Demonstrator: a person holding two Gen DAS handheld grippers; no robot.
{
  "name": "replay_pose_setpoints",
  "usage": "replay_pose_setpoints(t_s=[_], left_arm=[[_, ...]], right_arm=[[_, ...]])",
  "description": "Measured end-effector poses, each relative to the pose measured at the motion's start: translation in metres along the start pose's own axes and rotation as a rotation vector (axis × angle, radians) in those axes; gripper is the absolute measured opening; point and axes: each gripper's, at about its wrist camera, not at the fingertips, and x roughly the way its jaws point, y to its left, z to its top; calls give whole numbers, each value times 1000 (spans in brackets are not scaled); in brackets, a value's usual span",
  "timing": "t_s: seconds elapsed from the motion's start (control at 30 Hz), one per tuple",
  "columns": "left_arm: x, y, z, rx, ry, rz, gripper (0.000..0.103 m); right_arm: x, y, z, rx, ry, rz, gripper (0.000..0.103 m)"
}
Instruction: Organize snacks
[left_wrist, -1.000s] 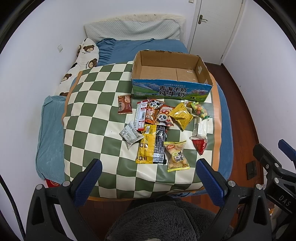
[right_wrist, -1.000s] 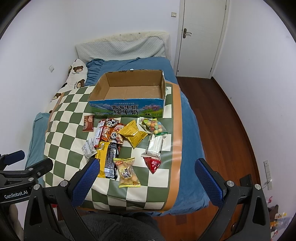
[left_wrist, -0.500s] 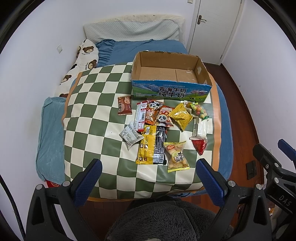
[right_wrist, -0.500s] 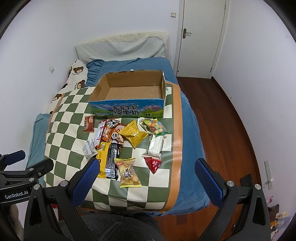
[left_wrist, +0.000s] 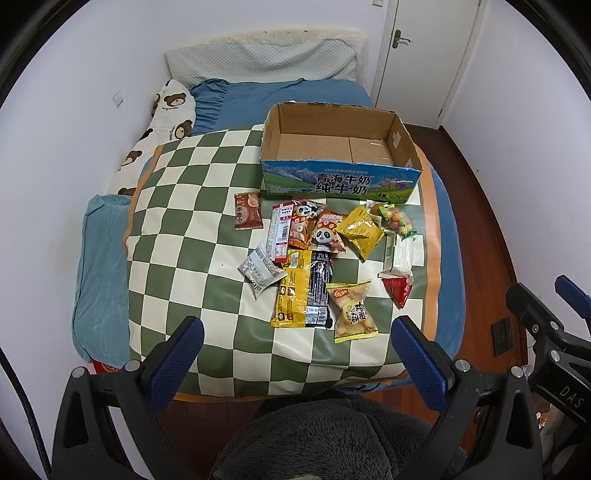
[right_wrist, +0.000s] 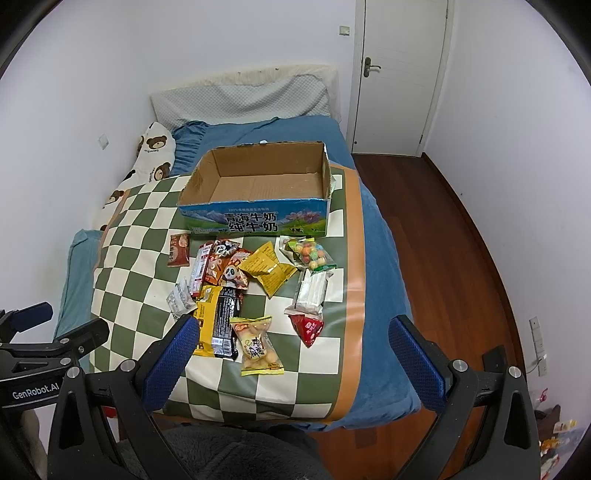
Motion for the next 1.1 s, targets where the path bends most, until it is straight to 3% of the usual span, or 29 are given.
replay_pose_setpoints(t_s=[0.23,0.37,0.47,0.63,0.87,1.0,1.03,1.1], left_arm=[[1,0,5,-4,-3,2,103],[23,13,10,-20,-22,66,103],[54,28,13,-38,-3,126,103],[127,55,9,-46,98,184,103],[226,60,3,-33,276,130,103],[272,50,3,-44,360,57,103],[281,48,3,-46,383,40,103],[298,40,4,-38,415,8,103]], right_arm=[[1,0,1,13,2,7,103],[26,0,-4,27,30,32,103],[71,0,-15,35,88,64,103],[173,17,-43,10,202,90,102],[306,55,-92,-8,373,147,82],[352,70,-111,-17,422,158,64],[359,71,-115,-21,431,160,53],[365,66,-121,3,443,175,51]])
